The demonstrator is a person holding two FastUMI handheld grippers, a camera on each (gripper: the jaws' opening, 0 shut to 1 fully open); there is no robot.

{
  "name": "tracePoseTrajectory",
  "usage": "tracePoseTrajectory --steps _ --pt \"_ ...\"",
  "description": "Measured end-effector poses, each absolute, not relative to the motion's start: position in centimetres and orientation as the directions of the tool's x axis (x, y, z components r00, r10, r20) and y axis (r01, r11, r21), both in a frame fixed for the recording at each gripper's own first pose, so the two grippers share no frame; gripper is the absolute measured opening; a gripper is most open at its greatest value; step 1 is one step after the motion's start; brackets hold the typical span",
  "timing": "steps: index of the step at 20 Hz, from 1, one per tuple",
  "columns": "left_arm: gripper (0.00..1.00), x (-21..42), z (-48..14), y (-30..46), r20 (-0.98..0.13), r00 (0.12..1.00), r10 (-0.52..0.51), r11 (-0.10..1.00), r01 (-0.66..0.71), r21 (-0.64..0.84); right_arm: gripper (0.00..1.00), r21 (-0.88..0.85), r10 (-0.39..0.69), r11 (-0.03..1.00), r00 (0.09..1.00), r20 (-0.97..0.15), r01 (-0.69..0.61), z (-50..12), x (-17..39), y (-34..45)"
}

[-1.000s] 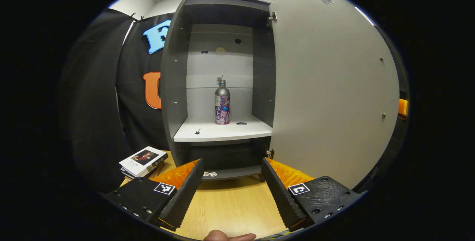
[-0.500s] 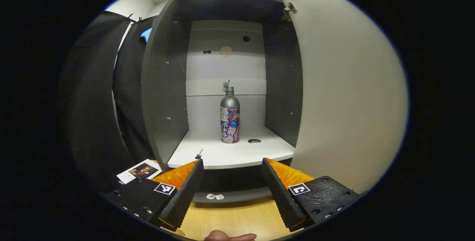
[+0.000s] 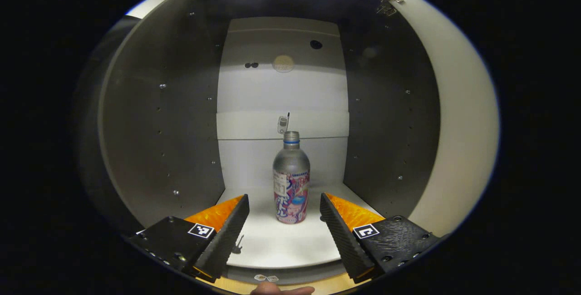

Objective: Open the cabinet door with the right hand, grasp the bottle in the cabinet with the left hand and place it on the coaster, then close the cabinet door with the right hand.

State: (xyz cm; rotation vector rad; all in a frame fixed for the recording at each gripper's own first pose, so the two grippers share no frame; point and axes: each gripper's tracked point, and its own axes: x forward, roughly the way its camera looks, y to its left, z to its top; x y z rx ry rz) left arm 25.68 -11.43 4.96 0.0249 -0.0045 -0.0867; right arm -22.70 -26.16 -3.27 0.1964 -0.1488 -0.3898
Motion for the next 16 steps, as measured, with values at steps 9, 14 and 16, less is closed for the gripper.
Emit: tracePoseTrajectory --steps 9,14,16 --pt "0.95 31.0 7.5 -12.4 0.053 0.995 -0.080 0.996 0.078 0.039 0.98 0.231 -0.420 0.890 0.904 0.080 0.393 -2.5 -21.4 -27.6" --pt "0.95 33.7 7.0 -13.2 0.030 0.994 -0.103 0.994 0.102 0.024 1.00 0.217 -0.426 0.891 0.899 0.096 0.399 -1.3 -21.3 -27.8" --pt "0.95 34.8 6.3 -13.0 0.007 0.996 -0.092 0.994 0.091 0.053 1.00 0.213 -0.427 0.891 0.900 0.091 0.401 -1.1 -21.1 -27.8"
